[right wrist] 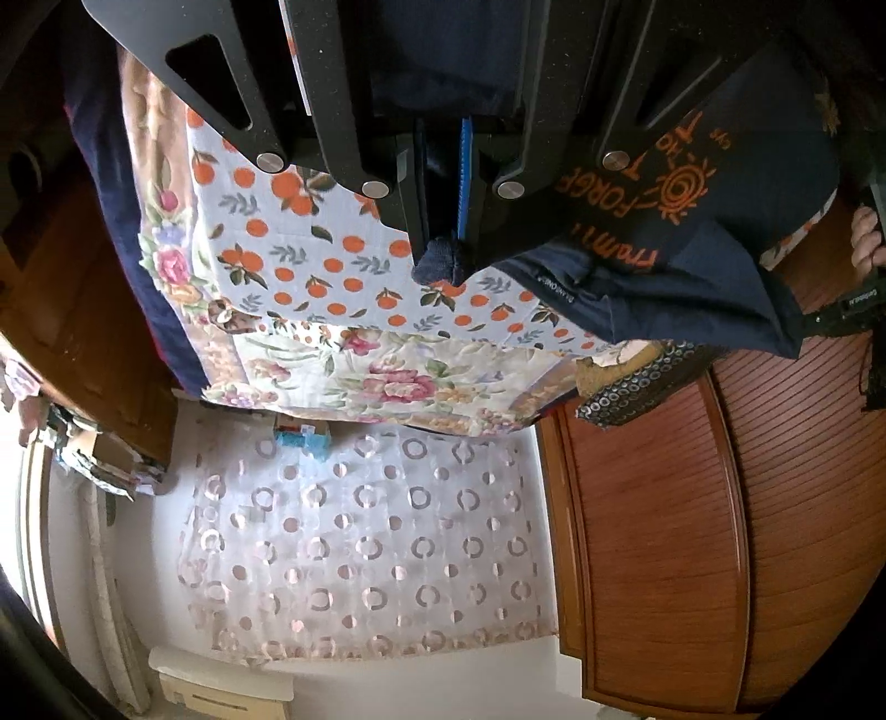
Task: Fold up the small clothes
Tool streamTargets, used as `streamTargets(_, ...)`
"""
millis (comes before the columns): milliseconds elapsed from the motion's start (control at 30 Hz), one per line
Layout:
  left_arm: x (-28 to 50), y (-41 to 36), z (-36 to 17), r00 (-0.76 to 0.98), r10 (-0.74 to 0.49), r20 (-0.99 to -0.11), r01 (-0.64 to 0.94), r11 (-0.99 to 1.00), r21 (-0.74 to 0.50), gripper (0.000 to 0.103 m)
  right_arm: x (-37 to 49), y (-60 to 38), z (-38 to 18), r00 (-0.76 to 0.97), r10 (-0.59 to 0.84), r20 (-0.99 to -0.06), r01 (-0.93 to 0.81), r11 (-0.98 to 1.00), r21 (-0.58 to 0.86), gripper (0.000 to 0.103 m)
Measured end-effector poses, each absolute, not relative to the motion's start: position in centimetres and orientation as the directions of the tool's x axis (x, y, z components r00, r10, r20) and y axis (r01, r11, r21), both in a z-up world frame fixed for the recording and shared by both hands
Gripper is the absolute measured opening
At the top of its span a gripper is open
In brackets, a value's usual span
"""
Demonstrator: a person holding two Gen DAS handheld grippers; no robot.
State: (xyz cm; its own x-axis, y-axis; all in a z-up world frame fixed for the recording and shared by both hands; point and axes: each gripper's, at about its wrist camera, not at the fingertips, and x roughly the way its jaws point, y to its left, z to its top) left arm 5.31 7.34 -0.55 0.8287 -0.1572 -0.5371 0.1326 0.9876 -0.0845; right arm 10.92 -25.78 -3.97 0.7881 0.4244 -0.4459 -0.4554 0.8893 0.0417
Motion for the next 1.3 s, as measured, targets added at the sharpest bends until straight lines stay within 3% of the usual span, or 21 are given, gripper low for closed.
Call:
streamTargets(400, -2.5, 9.9, -0.1, 0.870, -0.128, -0.477, 0.077, 0.989, -0.125, 0.004, 4.1, -29.4, -4.0, 0.821, 0.385, -0.422, -0.413, 0.910, 0.026, 0.008)
streamTargets(633, -6.0, 12.4, -1.1, 0.865, -0.070, -0.497, 0.005, 0.991, -0.131, 0.004, -0.2, -31.8, -4.1, 0.807, 0.367, -0.463, -0.387, 0.920, 0.057, 0.008)
streamTargets(833, -7.1, 12.4, -1.2, 0.856, -0.042, -0.515, -0.017, 0.994, -0.109, 0.004, -2.8, -30.9, -4.0, 0.746, 0.376, -0.550, -0.420, 0.906, 0.050, 0.008)
streamTargets(933, -6.5, 12.1, -1.9, 0.842, -0.032, -0.539, -0.015, 0.996, -0.084, 0.014, -2.9, -30.4, -4.6, 0.707, 0.383, -0.595, -0.434, 0.899, 0.064, 0.008)
streamTargets(1000, -6.2, 12.0, -2.0, 0.841, -0.026, -0.540, -0.024, 0.996, -0.084, 0.033, -2.4, -29.8, -5.4, 0.691, 0.366, -0.623, -0.423, 0.904, 0.062, 0.008)
streamTargets(1133, -5.8, 11.9, -1.7, 0.847, -0.032, -0.530, -0.015, 0.996, -0.085, 0.053, -1.4, -29.0, -5.2, 0.690, 0.335, -0.642, -0.399, 0.915, 0.049, 0.012)
streamTargets(1200, -5.4, 11.9, -1.6, 0.851, -0.021, -0.525, -0.020, 0.997, -0.073, 0.069, -1.1, -29.0, -4.5, 0.703, 0.324, -0.633, -0.394, 0.919, 0.033, 0.018)
streamTargets(1300, -4.7, 12.4, -1.5, 0.855, -0.028, -0.518, -0.023, 0.996, -0.091, 0.077, -1.5, -28.4, -3.5, 0.731, 0.323, -0.601, -0.402, 0.916, 0.004, 0.041)
